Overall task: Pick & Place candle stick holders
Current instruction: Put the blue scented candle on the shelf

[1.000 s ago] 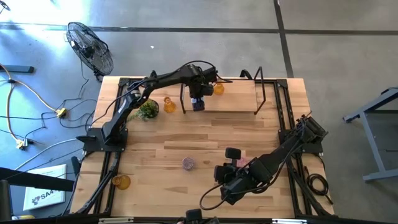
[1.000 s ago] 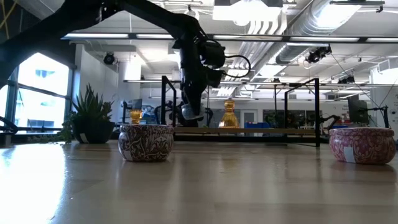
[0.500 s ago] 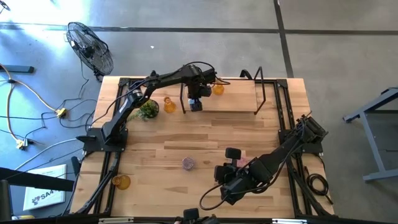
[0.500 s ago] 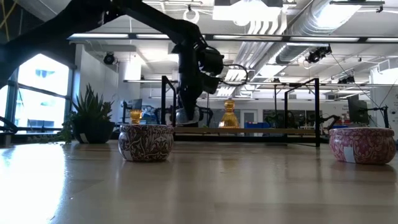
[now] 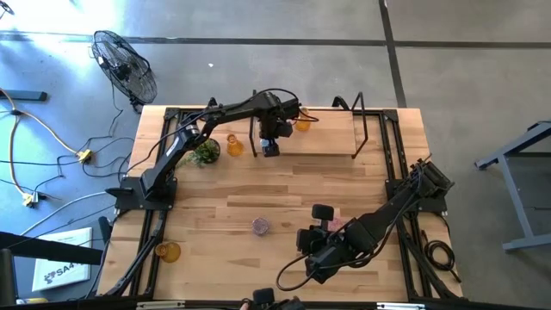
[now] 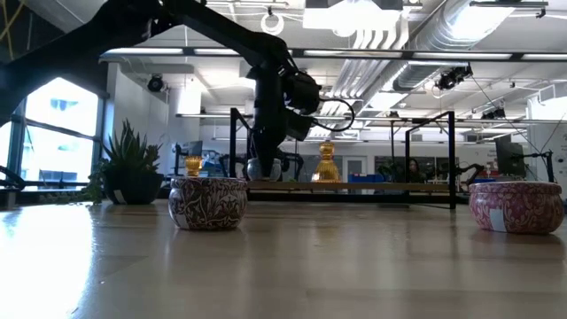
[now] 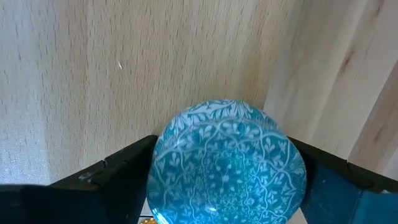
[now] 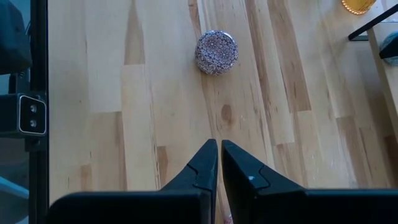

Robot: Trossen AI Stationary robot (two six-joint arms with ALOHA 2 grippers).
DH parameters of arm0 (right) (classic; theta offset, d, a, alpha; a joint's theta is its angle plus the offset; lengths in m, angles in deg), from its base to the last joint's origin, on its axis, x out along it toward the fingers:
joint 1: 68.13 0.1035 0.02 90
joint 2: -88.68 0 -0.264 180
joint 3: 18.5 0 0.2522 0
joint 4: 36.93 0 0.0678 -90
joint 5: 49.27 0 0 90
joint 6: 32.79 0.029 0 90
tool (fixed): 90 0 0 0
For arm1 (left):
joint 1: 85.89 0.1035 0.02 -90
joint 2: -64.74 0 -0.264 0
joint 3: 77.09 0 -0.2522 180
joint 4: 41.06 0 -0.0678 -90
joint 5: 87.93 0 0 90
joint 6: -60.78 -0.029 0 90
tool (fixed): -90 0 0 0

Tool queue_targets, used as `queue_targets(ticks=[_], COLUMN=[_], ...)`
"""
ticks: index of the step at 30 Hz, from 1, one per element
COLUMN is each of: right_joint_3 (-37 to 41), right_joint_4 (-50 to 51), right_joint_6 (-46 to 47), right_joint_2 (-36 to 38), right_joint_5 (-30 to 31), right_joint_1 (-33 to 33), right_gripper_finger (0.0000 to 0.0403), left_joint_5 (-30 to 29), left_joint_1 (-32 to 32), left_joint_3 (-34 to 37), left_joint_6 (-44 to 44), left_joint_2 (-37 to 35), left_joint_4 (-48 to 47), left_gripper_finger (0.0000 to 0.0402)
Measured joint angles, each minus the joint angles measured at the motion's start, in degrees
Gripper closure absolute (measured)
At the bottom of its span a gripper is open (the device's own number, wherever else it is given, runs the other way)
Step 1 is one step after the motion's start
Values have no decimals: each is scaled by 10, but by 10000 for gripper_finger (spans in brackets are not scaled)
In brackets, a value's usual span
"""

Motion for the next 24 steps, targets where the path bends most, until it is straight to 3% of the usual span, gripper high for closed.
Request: queue_targets(ticks=[19,24], right_joint_3=[0,0], right_joint_4=[4,4], right_joint_6=[0,0], right_joint_2=[0,0], right_joint_5=[0,0], right_joint_1=[0,0], right_gripper_finger=[387,387], left_joint_5=[-6,-33], left_joint_1=[0,-1], left_joint_3=[0,1], left_joint_6=[28,30], left_joint_2=[1,2], left_joint_4=[8,12], left_gripper_finger=[69,69])
